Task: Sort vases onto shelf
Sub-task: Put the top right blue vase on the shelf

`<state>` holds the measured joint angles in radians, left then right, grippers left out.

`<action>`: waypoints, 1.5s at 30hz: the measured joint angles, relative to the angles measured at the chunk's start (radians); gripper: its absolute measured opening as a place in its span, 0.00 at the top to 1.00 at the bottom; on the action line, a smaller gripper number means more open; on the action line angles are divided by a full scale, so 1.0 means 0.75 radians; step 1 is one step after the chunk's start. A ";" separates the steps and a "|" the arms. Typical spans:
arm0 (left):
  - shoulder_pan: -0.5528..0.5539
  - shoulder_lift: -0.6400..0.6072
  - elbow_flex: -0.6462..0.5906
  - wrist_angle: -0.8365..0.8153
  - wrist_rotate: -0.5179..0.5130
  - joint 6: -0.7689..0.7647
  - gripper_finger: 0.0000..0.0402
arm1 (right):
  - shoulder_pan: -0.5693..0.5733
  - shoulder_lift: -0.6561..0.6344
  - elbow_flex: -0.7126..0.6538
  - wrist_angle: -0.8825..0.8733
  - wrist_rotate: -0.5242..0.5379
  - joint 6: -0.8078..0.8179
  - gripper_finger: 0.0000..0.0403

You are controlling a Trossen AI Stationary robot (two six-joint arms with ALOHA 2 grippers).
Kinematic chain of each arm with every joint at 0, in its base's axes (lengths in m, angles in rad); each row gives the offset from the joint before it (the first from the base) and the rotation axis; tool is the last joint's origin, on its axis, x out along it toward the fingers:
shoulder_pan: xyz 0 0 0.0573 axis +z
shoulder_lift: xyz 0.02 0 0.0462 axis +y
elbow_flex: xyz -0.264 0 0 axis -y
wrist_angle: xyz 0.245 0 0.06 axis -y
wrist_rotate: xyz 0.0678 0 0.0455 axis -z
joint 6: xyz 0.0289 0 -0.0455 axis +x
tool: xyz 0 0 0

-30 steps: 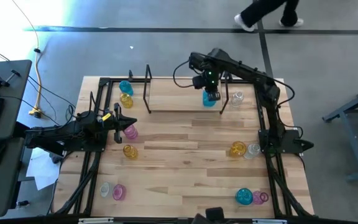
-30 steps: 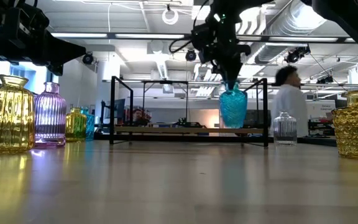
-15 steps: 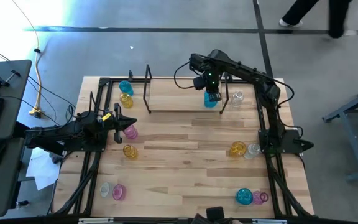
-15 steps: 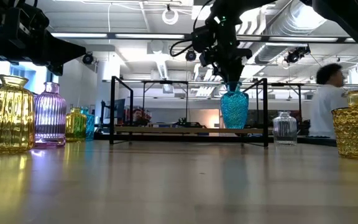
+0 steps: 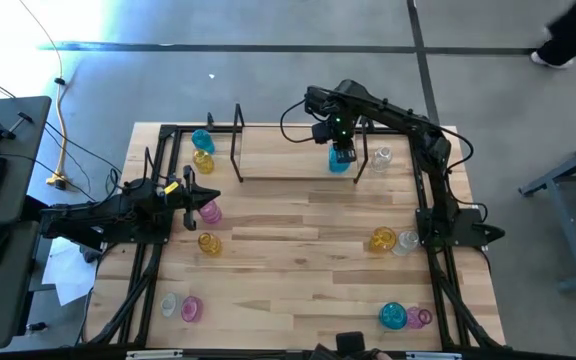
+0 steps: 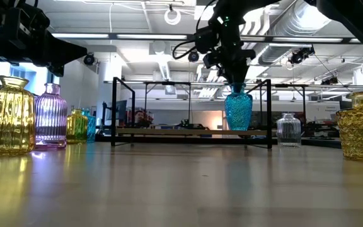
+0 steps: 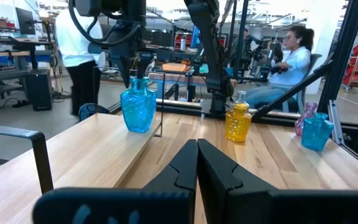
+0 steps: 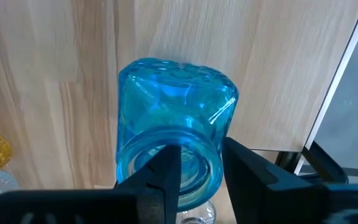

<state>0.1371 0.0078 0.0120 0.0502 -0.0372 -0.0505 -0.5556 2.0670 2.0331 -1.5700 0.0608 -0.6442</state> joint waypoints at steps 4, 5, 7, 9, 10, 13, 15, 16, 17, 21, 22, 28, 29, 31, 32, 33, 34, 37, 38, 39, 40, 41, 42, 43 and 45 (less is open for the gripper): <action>-0.001 0.000 0.000 0.000 0.001 0.000 1.00 | 0.000 0.000 0.000 -0.001 0.001 0.033 0.75; -0.001 0.000 0.000 0.000 0.000 0.000 1.00 | 0.000 0.000 0.000 -0.001 0.001 0.035 0.75; 0.000 0.000 0.000 0.000 0.000 0.000 1.00 | 0.000 0.000 0.000 -0.001 0.007 0.036 0.75; 0.000 0.000 0.000 0.000 0.000 0.000 1.00 | 0.000 0.000 0.000 -0.001 0.026 0.036 0.75; 0.000 0.000 0.000 0.000 0.000 0.000 1.00 | 0.000 0.000 0.000 -0.001 0.038 0.045 0.75; 0.000 0.000 0.000 0.000 0.000 0.000 1.00 | 0.000 0.000 0.000 -0.001 0.064 0.057 0.75; 0.000 0.000 0.000 0.000 0.000 0.000 1.00 | 0.000 0.000 0.000 -0.001 0.064 0.057 0.75; 0.000 0.000 0.000 0.000 0.000 0.000 1.00 | 0.000 0.000 0.000 -0.001 0.064 0.059 0.75; -0.001 0.000 0.000 0.000 0.000 0.000 1.00 | 0.000 0.000 0.000 -0.001 0.064 0.062 0.75; 0.000 0.000 0.000 -0.001 0.000 0.000 1.00 | 0.000 0.000 0.000 -0.002 0.065 0.082 0.75; 0.000 0.000 0.000 -0.001 0.000 0.000 1.00 | 0.000 -0.002 0.000 -0.001 0.065 0.082 0.75; -0.001 0.000 0.000 -0.001 0.000 0.000 1.00 | 0.002 -0.030 0.000 -0.002 0.069 0.113 0.75; 0.000 0.000 0.000 -0.001 0.000 0.000 1.00 | 0.003 -0.034 0.000 -0.002 0.068 0.116 0.75; 0.000 0.000 0.000 -0.001 0.000 0.000 1.00 | 0.006 -0.042 0.000 -0.002 0.069 0.121 0.75; 0.000 0.000 0.000 -0.001 0.000 0.000 1.00 | 0.008 -0.044 0.000 -0.002 0.069 0.121 0.75; 0.000 0.000 0.000 -0.001 0.000 0.000 1.00 | 0.010 -0.044 0.000 -0.002 0.070 0.121 0.75; 0.000 0.000 0.000 -0.001 0.000 0.000 1.00 | 0.012 -0.044 0.000 -0.002 0.070 0.121 0.75; 0.000 0.000 0.000 -0.001 0.000 -0.001 1.00 | 0.018 -0.045 0.000 -0.002 0.070 0.127 0.75; 0.000 0.000 0.000 -0.001 0.000 -0.001 1.00 | 0.018 -0.045 0.000 -0.002 0.070 0.127 0.75; 0.000 0.000 0.000 -0.001 0.000 -0.001 1.00 | 0.019 -0.045 0.000 -0.002 0.070 0.131 0.75; 0.000 0.000 0.000 -0.001 0.000 -0.001 1.00 | 0.019 -0.044 0.000 -0.002 0.070 0.138 0.75; 0.000 0.000 0.000 -0.001 0.000 -0.001 1.00 | 0.019 -0.045 0.000 -0.002 0.070 0.142 0.75; 0.000 0.000 0.000 -0.001 0.000 -0.001 1.00 | 0.019 -0.045 0.000 -0.002 0.070 0.149 0.75; 0.000 0.000 0.000 -0.001 0.000 -0.001 1.00 | 0.019 -0.045 0.000 -0.002 0.070 0.151 0.75; -0.001 0.000 0.000 -0.001 0.000 -0.001 1.00 | 0.019 -0.045 0.000 -0.002 0.070 0.151 0.75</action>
<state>0.1368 0.0078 0.0120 0.0498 -0.0372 -0.0512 -0.5411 2.0335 2.0331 -1.5711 0.1131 -0.5308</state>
